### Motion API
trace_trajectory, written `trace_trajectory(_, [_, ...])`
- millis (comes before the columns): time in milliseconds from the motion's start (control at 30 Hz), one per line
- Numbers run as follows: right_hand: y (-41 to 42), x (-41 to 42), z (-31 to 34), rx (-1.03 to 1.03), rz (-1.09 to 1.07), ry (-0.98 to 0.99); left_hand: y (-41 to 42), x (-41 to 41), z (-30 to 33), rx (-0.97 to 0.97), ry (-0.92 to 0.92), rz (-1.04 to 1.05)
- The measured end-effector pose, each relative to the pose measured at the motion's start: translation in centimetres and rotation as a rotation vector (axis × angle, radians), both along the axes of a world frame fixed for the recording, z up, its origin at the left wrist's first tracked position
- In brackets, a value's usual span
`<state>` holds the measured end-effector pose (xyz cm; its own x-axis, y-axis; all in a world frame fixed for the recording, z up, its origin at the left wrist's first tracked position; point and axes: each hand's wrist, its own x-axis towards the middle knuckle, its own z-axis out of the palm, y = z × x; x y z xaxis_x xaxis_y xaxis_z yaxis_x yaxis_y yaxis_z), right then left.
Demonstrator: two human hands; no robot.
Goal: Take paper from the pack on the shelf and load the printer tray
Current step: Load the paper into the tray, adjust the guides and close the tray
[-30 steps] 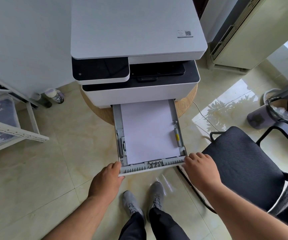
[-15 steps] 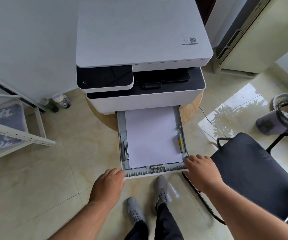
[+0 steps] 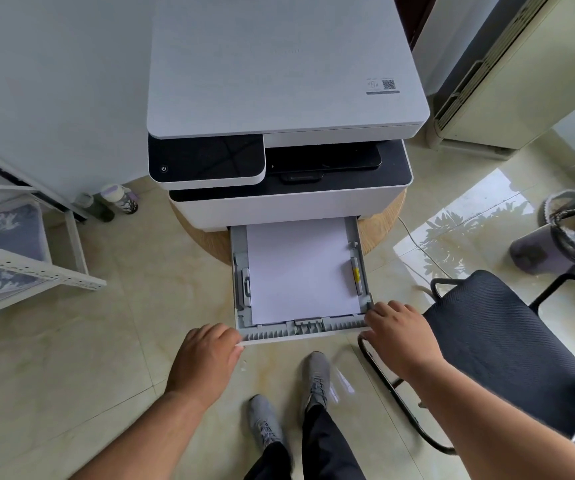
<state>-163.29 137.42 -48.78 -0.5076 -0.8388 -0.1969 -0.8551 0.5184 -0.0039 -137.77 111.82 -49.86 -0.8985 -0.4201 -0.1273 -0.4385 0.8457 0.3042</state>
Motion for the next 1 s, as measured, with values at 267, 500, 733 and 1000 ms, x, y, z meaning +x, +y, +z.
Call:
trace_trajectory(267, [0.6,-0.5,-0.1,-0.042,0.026,-0.003,-0.4,0.7,-0.9,-0.011,0.103,-0.016])
trace_trajectory(500, [0.8,-1.1,-0.2,-0.117,0.036,0.008,-0.7,0.4,-0.8,0.002,0.173,0.012])
trace_trajectory(733, [-0.6,-2.3,0.2,-0.142,-0.033,0.009,-1.8,-1.3,-0.2,0.026,0.132,0.072])
trace_trajectory(1000, [-0.8,-2.7,0.3,-0.171,-0.195,0.015,-2.5,-1.5,-0.1,0.006,0.092,0.202])
